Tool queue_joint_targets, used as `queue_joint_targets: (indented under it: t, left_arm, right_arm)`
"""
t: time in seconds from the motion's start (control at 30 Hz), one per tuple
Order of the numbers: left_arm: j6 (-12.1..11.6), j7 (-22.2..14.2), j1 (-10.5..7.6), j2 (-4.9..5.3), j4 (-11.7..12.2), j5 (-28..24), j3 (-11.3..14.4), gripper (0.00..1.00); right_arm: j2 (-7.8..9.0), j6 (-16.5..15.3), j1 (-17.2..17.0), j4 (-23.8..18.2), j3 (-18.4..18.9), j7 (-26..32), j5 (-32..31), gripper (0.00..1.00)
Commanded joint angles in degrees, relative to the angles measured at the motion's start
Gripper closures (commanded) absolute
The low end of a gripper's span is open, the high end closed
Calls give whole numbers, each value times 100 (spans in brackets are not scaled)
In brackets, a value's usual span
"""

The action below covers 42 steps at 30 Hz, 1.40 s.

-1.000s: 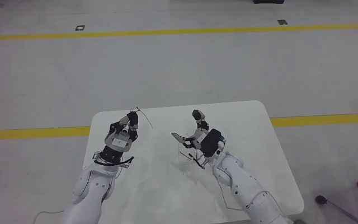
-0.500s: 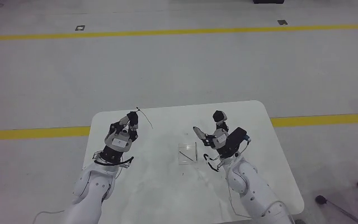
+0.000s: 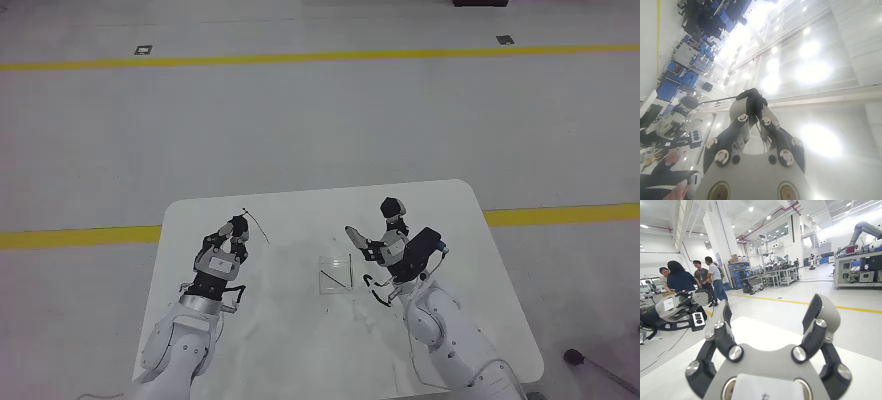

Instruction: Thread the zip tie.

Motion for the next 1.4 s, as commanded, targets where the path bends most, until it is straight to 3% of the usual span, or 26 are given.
queue_joint_targets:
  t: [0.0,0.23,0.3,0.43,0.63,1.37]
  left_arm:
    - [3,-8,-3,0,2,-2,-1,100]
    - [3,-8,-3,0,2,-2,-1,100]
    - [-1,-63,-8,6,24,230,38,100]
    - [-170,-298,133,6,4,381,88,100]
    - [-250,-526,277,-7,-124,163,147,100]
    - [-290,-575,288,-16,-171,123,184,100]
  right_arm:
    - [0,0,0,0,0,0,0,0]
    - [0,0,0,0,0,0,0,0]
    - [-2,27,-10,-19,10,40,30,0]
    - [31,0,-141,-34,187,44,38,0]
    - [117,0,-409,-114,553,25,98,0]
    - [165,0,-520,-236,642,57,135,0]
